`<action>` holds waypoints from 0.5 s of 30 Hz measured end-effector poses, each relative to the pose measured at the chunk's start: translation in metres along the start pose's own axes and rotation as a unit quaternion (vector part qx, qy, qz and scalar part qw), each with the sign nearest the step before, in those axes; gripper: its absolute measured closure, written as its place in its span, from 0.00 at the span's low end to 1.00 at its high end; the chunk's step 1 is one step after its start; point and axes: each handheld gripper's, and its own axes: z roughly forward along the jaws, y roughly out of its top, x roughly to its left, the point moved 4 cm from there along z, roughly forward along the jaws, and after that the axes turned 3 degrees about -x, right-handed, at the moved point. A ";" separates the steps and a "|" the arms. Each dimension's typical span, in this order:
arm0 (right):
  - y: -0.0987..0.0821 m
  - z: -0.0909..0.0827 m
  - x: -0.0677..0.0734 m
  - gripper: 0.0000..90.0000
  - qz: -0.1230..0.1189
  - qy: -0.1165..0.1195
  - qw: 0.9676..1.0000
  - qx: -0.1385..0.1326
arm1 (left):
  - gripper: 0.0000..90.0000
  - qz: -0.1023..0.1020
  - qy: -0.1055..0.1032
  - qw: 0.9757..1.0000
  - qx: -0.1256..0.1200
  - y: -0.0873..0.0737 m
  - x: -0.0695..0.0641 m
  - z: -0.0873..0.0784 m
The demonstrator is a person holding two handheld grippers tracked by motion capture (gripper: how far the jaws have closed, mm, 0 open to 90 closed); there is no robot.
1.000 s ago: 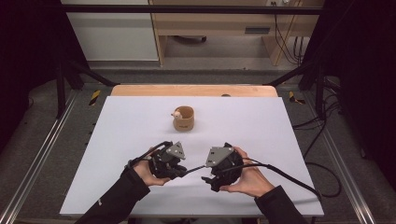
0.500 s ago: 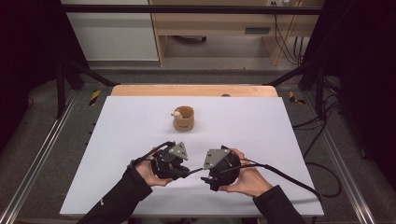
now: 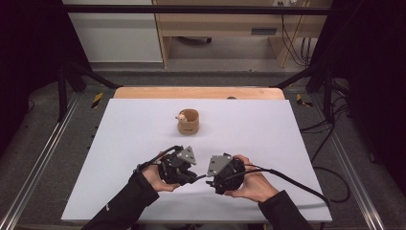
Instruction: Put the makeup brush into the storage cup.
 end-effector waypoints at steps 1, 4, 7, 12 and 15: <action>0.000 0.000 0.000 0.43 -0.001 0.000 1.000 0.000 | 0.92 0.000 0.001 1.000 0.001 0.000 0.000 0.000; 0.000 0.001 0.001 0.45 -0.005 -0.003 1.000 0.000 | 0.92 -0.001 -0.003 1.000 0.001 0.001 -0.001 0.002; 0.000 0.001 0.002 0.47 -0.019 -0.003 1.000 0.001 | 0.92 -0.002 -0.003 1.000 0.001 0.002 -0.002 0.002; 0.000 0.002 0.003 0.53 -0.029 0.001 1.000 -0.001 | 0.92 -0.001 -0.006 1.000 0.004 0.002 -0.002 0.004; -0.001 0.004 0.005 0.57 -0.037 0.007 0.999 0.006 | 0.92 -0.001 -0.006 1.000 0.003 0.003 -0.003 0.005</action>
